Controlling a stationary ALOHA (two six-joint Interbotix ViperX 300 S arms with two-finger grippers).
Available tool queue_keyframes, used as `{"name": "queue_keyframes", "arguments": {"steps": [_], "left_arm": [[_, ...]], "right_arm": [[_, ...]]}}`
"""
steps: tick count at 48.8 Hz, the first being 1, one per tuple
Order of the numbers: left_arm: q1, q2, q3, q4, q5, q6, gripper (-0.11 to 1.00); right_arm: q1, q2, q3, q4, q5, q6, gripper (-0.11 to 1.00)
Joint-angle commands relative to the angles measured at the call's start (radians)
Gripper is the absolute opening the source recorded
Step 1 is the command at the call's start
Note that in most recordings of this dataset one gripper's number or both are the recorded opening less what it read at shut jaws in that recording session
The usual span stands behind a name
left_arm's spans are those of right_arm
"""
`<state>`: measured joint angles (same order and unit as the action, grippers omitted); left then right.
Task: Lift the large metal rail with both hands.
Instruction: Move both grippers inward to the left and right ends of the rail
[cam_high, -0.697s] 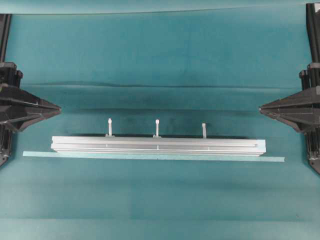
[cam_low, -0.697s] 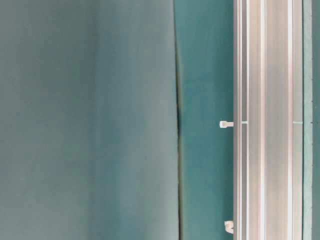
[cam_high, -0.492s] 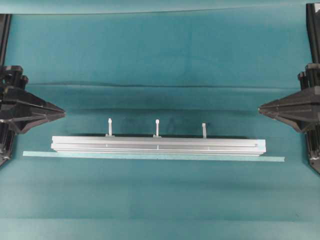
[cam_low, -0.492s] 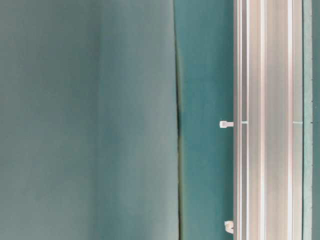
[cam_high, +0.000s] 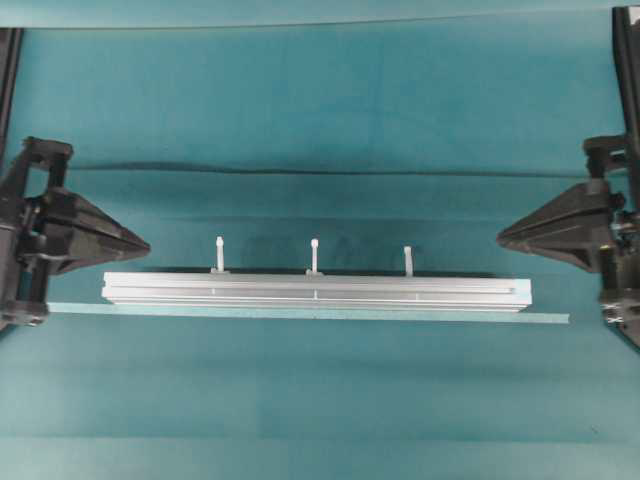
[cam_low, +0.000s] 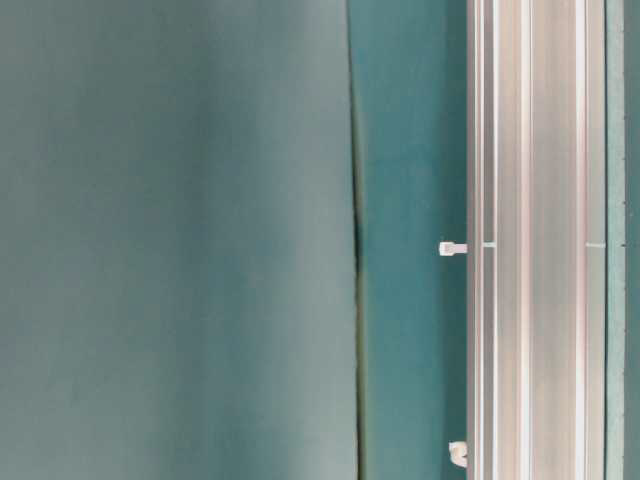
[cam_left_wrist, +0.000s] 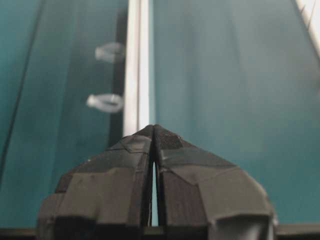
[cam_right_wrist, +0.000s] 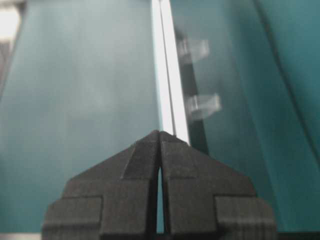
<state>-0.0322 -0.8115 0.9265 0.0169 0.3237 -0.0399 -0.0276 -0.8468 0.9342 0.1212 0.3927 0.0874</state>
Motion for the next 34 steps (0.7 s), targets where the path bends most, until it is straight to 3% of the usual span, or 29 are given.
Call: {"name": "queue_keyframes", "arguments": {"steps": [1,10,21,28,34], "left_arm": [[-0.002,0.037,-0.054,0.005,0.063,0.038,-0.02],[0.008,0.129,-0.107,0.003,0.183,0.058,-0.02],[0.002,0.262,-0.184,0.003,0.382,0.057,-0.02],[0.002,0.35,-0.232,0.003,0.482,0.055,-0.02],[0.005,0.408,-0.252,0.003,0.499,0.054,-0.02]], "right_arm": [[-0.003,0.058,-0.055,0.003,0.106,0.009,0.0],[0.006,0.225,-0.146,-0.017,0.336,0.009,0.0],[0.006,0.416,-0.27,-0.023,0.52,0.002,0.0],[0.006,0.492,-0.324,-0.023,0.578,-0.003,0.0],[0.009,0.535,-0.341,-0.025,0.588,-0.009,0.0]]}}
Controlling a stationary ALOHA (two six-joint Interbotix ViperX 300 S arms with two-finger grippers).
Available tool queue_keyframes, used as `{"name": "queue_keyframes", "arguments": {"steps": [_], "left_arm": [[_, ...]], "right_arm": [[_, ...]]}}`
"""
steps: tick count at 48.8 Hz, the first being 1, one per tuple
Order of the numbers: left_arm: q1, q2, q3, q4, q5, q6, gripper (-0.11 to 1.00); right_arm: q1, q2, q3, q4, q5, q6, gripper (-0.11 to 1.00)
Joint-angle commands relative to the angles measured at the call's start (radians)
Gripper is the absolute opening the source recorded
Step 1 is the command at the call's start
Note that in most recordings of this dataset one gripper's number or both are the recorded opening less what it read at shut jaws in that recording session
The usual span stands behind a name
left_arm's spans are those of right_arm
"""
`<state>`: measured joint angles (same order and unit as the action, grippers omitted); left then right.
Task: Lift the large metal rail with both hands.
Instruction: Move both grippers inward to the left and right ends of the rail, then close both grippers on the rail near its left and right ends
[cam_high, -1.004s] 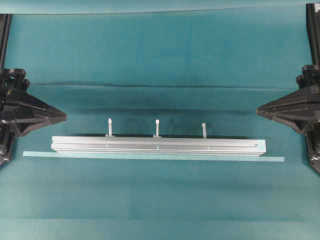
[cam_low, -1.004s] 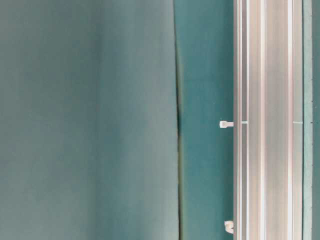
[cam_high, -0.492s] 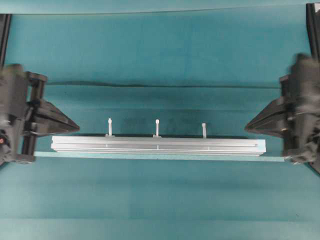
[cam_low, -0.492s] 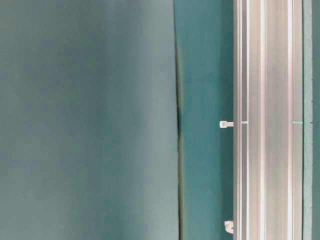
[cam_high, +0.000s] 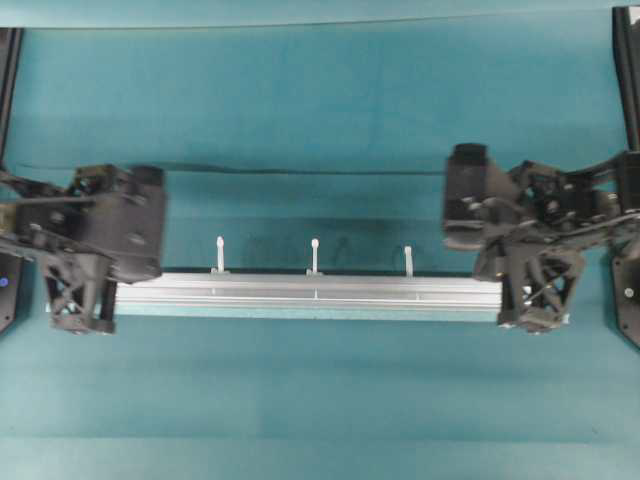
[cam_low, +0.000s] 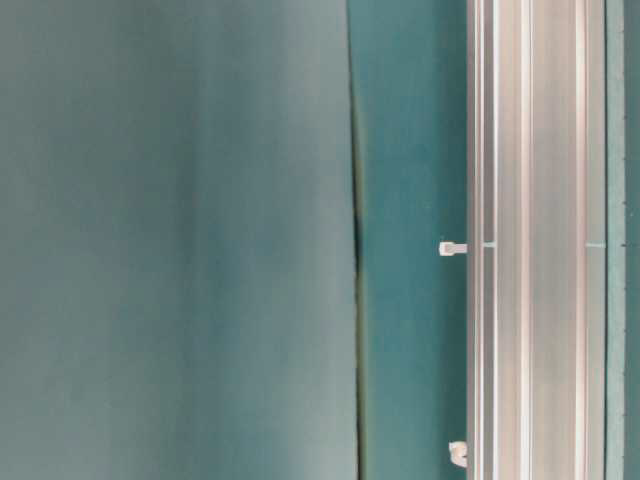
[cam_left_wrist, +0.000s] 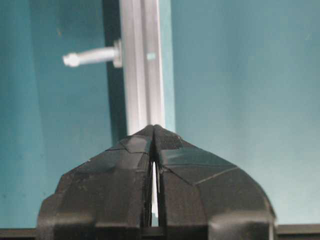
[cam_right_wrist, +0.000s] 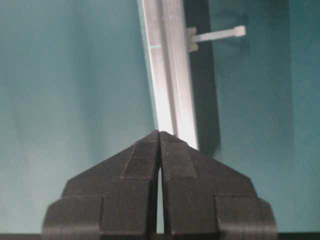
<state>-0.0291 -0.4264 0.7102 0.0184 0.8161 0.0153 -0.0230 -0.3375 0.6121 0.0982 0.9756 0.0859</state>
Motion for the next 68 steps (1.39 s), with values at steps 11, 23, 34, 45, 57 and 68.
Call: {"name": "queue_keyframes", "arguments": {"steps": [11,23,34,45,57,68], "left_arm": [[0.002,0.066,-0.041,0.002,0.005,-0.005,-0.02],[0.005,0.061,-0.026,0.003,-0.058,-0.035,-0.02],[0.009,0.072,-0.009,0.002,-0.058,-0.072,0.01],[0.008,0.089,0.025,0.002,-0.071,-0.095,0.47],[0.012,0.146,0.061,0.003,-0.15,-0.089,0.99],[0.017,0.244,0.074,0.003,-0.27,-0.094,0.99]], "right_arm": [[0.026,0.08,-0.015,-0.014,-0.011,-0.043,0.0],[0.028,0.08,0.008,-0.025,-0.069,-0.044,0.07],[0.023,0.081,0.037,-0.025,-0.106,-0.028,0.52],[0.026,0.084,0.071,-0.043,-0.135,-0.023,0.97],[0.023,0.101,0.083,-0.057,-0.181,-0.025,0.96],[0.023,0.138,0.1,-0.055,-0.249,-0.025,0.96]]}}
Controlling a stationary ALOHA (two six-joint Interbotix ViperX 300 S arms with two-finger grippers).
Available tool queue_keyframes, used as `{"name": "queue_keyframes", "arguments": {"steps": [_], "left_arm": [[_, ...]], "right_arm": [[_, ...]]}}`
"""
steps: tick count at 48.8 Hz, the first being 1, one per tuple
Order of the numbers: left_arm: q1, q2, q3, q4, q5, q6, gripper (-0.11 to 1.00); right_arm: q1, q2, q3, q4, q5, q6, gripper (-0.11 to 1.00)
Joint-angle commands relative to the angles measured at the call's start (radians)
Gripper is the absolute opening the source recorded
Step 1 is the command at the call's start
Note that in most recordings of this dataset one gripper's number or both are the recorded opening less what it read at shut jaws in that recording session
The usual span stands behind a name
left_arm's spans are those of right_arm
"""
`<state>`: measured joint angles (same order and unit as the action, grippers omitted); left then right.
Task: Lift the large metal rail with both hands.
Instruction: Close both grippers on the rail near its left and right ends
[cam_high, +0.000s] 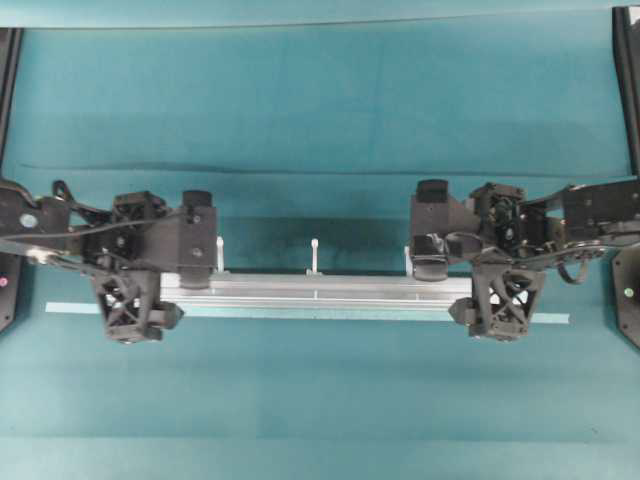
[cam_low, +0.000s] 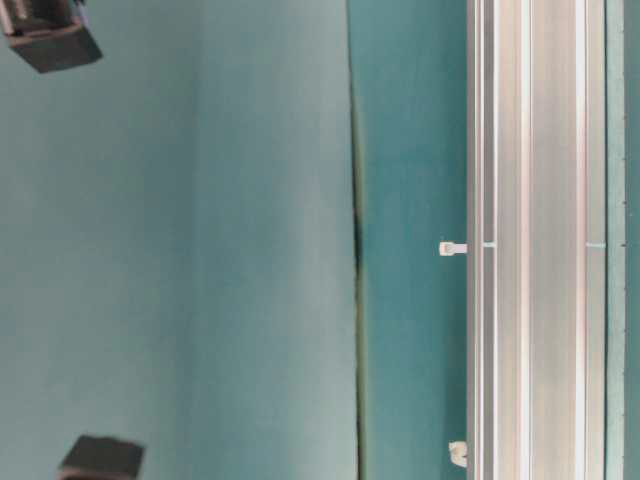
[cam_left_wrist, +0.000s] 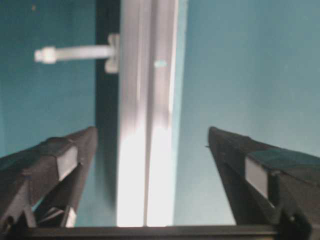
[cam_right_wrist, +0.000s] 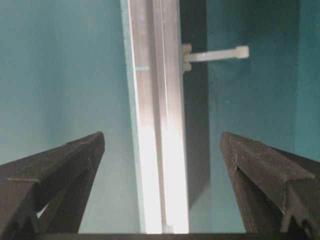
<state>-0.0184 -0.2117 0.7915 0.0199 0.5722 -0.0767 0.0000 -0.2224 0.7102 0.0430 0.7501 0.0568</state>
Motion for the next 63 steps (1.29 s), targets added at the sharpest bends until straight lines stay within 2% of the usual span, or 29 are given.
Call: {"name": "queue_keyframes", "arguments": {"steps": [1,11,34,63], "left_arm": [[0.009,0.038,-0.008,0.0,-0.031,0.0,0.99],[0.031,0.11,-0.008,0.002,-0.077,0.014,0.99],[0.031,0.207,0.002,0.002,-0.176,0.015,0.99],[0.025,0.23,0.012,0.002,-0.209,0.012,0.99]], "right_arm": [[0.002,0.026,0.006,0.0,-0.029,0.003,0.96],[0.008,0.071,0.034,0.0,-0.117,0.003,0.96],[0.009,0.17,0.067,0.0,-0.207,0.003,0.96],[0.005,0.202,0.104,0.0,-0.296,0.005,0.96]]}}
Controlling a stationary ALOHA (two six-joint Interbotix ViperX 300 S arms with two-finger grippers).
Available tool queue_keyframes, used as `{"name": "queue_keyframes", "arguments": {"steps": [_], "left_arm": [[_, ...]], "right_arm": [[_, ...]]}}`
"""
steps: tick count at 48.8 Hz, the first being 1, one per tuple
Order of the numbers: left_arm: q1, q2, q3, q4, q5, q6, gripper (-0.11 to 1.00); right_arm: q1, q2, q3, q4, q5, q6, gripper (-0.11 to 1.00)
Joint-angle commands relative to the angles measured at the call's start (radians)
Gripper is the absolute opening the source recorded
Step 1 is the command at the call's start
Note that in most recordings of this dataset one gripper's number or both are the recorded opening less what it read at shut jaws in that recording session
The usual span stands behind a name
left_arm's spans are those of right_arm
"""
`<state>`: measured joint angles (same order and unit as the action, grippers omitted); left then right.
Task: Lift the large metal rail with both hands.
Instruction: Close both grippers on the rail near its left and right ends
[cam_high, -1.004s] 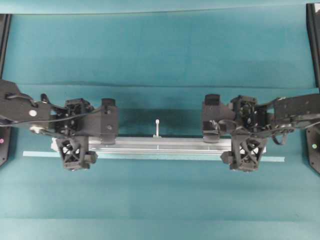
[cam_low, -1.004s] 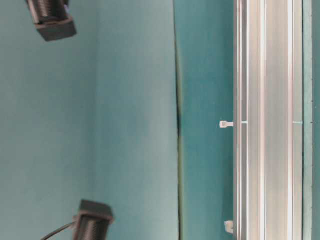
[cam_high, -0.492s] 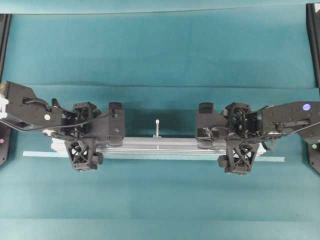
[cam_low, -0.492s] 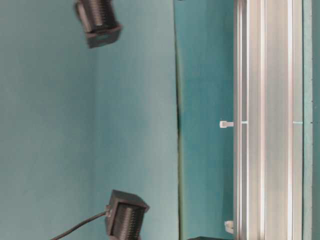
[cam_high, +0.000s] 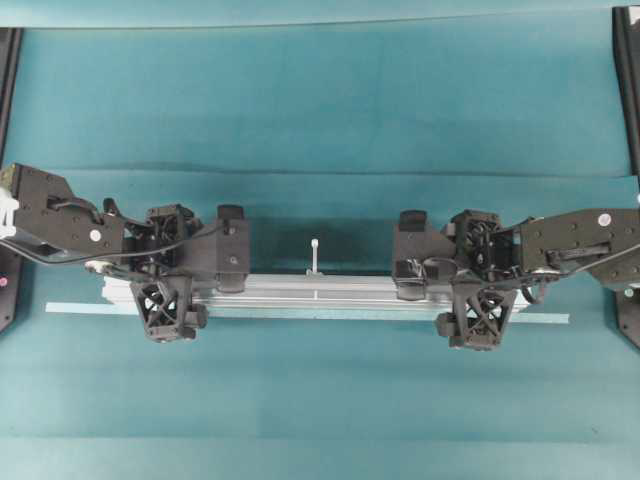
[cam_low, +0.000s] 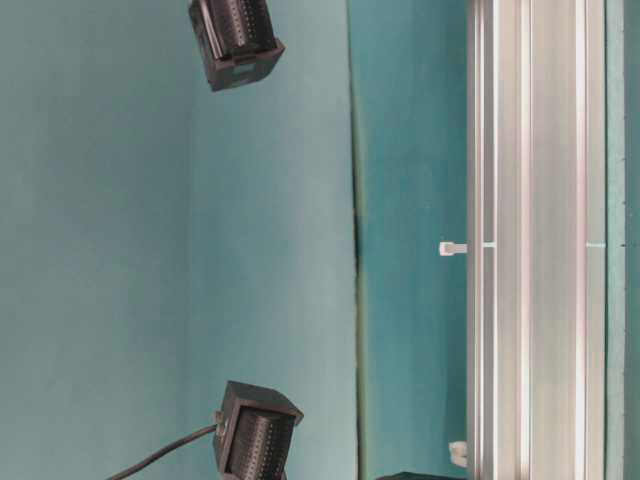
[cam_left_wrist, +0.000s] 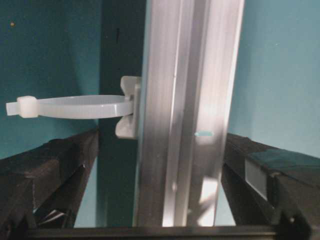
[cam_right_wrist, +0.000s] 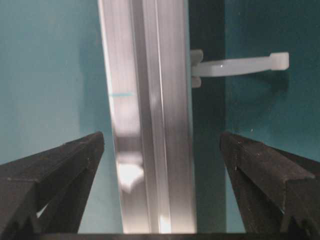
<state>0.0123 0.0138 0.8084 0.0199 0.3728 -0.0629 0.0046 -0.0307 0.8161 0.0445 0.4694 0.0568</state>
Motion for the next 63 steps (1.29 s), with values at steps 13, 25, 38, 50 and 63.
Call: {"name": "queue_keyframes", "arguments": {"steps": [13,25,38,50,63], "left_arm": [[-0.018,0.003,-0.011,0.002,-0.04,-0.005,0.78],[-0.034,-0.002,-0.028,0.002,-0.049,-0.002,0.38],[-0.034,0.0,-0.028,0.002,-0.049,-0.005,0.38],[-0.034,-0.005,-0.025,0.002,-0.044,-0.015,0.38],[-0.034,-0.097,-0.043,0.0,0.008,-0.011,0.38]], "right_arm": [[0.002,0.017,-0.006,-0.002,-0.003,0.005,0.74],[0.003,0.018,-0.008,0.003,-0.005,0.005,0.39],[0.003,0.018,-0.008,0.005,-0.008,0.005,0.39],[0.003,0.017,-0.014,0.005,-0.002,0.005,0.39],[0.003,-0.049,-0.063,0.006,0.084,0.002,0.39]]}}
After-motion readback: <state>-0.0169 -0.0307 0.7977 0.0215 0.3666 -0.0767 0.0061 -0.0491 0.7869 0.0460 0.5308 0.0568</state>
